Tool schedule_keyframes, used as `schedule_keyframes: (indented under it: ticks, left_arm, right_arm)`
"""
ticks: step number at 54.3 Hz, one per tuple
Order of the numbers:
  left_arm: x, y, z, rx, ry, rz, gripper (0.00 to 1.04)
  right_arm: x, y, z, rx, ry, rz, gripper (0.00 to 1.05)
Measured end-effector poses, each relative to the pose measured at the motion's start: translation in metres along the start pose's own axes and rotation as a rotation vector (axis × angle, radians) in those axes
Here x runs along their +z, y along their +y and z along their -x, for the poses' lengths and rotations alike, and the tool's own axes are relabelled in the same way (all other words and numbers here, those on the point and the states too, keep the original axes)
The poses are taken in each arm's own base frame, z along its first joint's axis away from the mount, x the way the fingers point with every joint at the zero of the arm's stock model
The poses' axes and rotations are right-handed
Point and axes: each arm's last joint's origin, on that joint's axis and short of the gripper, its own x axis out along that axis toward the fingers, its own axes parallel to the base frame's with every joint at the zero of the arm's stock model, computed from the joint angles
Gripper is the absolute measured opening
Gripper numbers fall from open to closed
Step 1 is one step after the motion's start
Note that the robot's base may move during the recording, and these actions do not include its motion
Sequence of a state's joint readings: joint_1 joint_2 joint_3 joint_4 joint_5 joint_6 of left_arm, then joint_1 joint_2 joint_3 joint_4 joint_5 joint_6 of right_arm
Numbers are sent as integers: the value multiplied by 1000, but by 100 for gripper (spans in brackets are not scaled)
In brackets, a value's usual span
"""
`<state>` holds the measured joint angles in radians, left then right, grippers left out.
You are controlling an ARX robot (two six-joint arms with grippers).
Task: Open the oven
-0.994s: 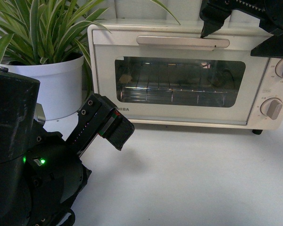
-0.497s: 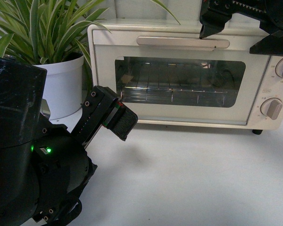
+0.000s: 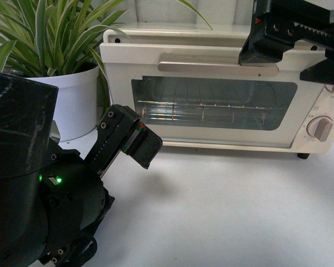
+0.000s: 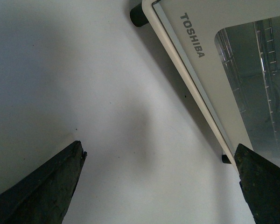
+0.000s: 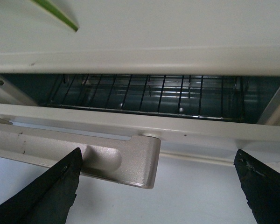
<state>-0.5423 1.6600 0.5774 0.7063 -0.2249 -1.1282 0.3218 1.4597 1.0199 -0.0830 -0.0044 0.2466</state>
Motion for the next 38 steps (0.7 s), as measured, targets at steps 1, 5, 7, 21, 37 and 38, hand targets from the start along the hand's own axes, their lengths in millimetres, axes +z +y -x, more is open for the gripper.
schedule_keyframes:
  ticks: [1, 5, 7, 21, 37, 38]
  left_arm:
    - [0, 0, 0, 0, 0, 0, 98]
    - [1, 0, 0, 1, -1, 1, 98]
    - [1, 0, 0, 2, -2, 1, 98]
    - [2, 2, 0, 8, -5, 2, 98]
    - [2, 11, 8, 9, -11, 1, 98]
    - [3, 12, 9, 8, -11, 3, 98]
  right_arm:
    - [-2, 0, 1, 13, 5, 1, 95]
    - [-12, 1, 5, 42, 22, 9, 95]
    - [-18, 2, 6, 57, 37, 17, 95]
    - [-52, 1, 14, 118, 106, 54, 95]
    - [-65, -13, 48, 140, 86, 22, 95]
    - [-64, -14, 49, 142, 82, 21, 95]
